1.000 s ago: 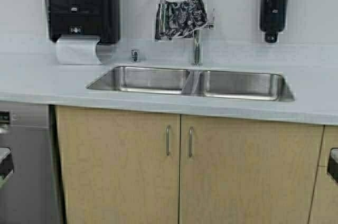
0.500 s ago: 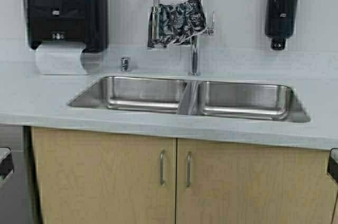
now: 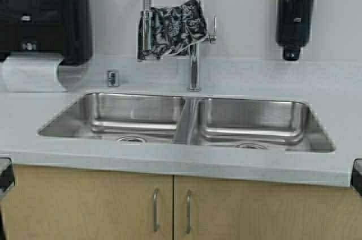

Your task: Get the cloth and wipe up the spill under the wine glass

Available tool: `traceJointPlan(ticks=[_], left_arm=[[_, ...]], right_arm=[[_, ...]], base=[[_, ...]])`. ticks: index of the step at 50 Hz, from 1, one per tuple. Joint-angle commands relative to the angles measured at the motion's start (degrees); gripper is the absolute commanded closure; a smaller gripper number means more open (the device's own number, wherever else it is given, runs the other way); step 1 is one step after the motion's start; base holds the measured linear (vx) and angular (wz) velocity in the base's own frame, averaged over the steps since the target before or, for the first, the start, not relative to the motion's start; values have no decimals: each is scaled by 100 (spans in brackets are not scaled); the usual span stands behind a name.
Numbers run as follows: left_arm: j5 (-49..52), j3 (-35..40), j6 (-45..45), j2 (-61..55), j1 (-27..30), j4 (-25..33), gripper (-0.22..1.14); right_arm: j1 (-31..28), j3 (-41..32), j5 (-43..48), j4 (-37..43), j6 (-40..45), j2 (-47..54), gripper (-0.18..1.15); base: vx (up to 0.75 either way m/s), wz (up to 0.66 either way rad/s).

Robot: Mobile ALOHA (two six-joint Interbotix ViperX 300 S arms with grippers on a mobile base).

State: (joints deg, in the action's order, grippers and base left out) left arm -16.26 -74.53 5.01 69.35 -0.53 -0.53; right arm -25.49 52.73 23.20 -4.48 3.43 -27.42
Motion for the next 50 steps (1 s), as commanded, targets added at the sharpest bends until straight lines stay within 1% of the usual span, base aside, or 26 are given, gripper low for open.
traceJointPlan(ticks=[1, 8, 13, 27, 33, 35, 45, 50], left_arm=[[-9, 18, -9, 132, 0, -9, 89], [-9, 0, -9, 202, 0, 0, 89], [-9, 0, -9, 211, -9, 0, 89], [-18, -9, -9, 255, 0, 0, 89], [-9, 0, 0, 264, 0, 18, 89], [-9, 0, 9, 264, 0, 26, 89], [-9, 9, 9, 264, 0, 26, 89], [-18, 9, 9, 264, -9, 26, 89]], right_arm=[[-62, -123, 519, -176, 9, 475, 91], [-246, -193, 1090, -448, 9, 1143, 91], [-334, -378, 1415, -554, 9, 1644, 91], [-431, -905, 1758, -571, 9, 2839, 89], [-439, -1046, 1969, -571, 9, 3234, 85], [-439, -1063, 2021, -563, 9, 3305, 82], [-439, -1187, 2303, -571, 18, 3762, 62], [-431, -1213, 2479, -598, 35, 3990, 46]], base=[[23, -7], [21, -7], [19, -6], [18, 0], [17, 5], [17, 6], [16, 9], [15, 11]])
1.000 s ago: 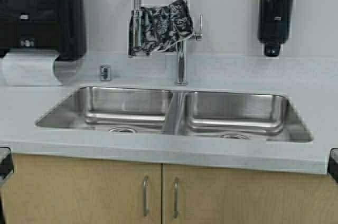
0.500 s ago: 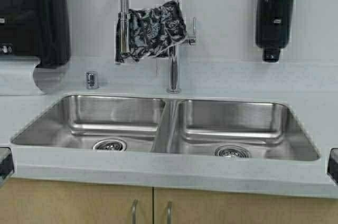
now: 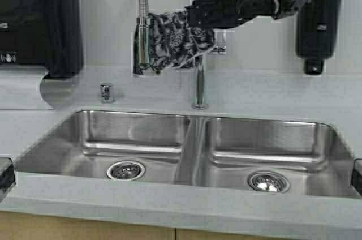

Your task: Get the cloth and wipe up the spill under the wine glass

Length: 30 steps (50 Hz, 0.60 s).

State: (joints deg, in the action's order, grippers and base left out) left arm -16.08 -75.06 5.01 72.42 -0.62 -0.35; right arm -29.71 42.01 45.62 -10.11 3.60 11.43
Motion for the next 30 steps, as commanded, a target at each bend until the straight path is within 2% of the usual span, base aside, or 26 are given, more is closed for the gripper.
traceJointPlan(ticks=[1, 8, 11, 30], left_arm=[[-26, 62, 9, -35, 0, 9, 89], [-26, 70, 26, -35, 9, 9, 89], [-26, 70, 26, -35, 9, 9, 89], [-35, 62, 9, -26, 0, 9, 89]], right_arm=[[-18, -123, 290, -35, 18, 149, 42], [-9, -44, 668, -53, 26, 431, 8], [-9, 0, 826, -53, 18, 527, -1], [18, -123, 1107, 255, -70, 1055, -2]], base=[[15, 12], [14, 12], [14, 11], [12, 8]])
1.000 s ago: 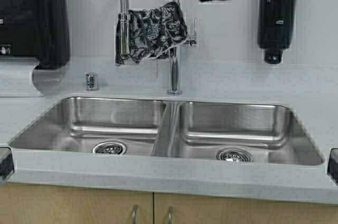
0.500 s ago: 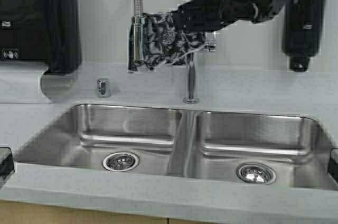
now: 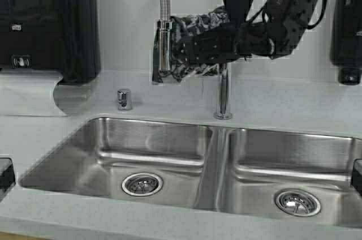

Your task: Get the cloth and wipe up the spill under the wine glass

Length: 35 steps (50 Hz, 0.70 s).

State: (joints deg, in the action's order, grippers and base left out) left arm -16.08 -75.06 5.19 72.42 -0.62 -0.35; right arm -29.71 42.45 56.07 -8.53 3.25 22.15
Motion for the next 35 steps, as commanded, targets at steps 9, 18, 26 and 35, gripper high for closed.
traceJointPlan(ticks=[9, 18, 26, 35], left_arm=[[-26, 53, -9, -9, 9, 9, 89], [-26, 44, -9, 18, 9, 9, 89], [-26, 44, -9, 18, 9, 9, 89], [-26, 35, -18, 18, 9, 9, 89]], right_arm=[[176, -360, 62, 176, -62, 141, -2], [272, -624, 62, 167, -62, 325, -2], [299, -773, 62, 167, -62, 501, -2], [299, -861, 62, 167, -44, 615, -1]], base=[[10, 4], [9, 2], [7, 1], [6, 0]])
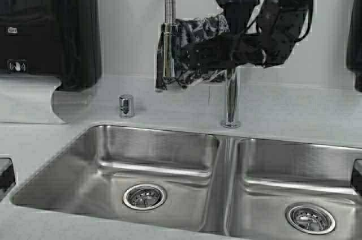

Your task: Get the cloth and wipe up the spill under the wine glass

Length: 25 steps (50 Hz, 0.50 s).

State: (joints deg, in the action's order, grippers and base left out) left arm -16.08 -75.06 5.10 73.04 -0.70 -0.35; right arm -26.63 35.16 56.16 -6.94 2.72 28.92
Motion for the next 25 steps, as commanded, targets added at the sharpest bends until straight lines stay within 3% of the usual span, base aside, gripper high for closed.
traceJointPlan(ticks=[1, 7, 11, 25], left_arm=[[-26, 44, 0, -44, 9, 9, 89], [-26, 35, 0, -44, 18, 9, 89], [-26, 35, 0, -44, 18, 9, 89], [-26, 26, 0, -18, 18, 9, 89]], right_arm=[[-9, -132, 53, 9, 9, -53, -1], [-9, -158, 53, 9, -9, -26, 3], [-9, -167, 53, 9, -9, -26, 14], [-9, -149, 70, 9, -18, -44, 82]], base=[[5, 0], [4, 0], [3, 0], [1, 0]])
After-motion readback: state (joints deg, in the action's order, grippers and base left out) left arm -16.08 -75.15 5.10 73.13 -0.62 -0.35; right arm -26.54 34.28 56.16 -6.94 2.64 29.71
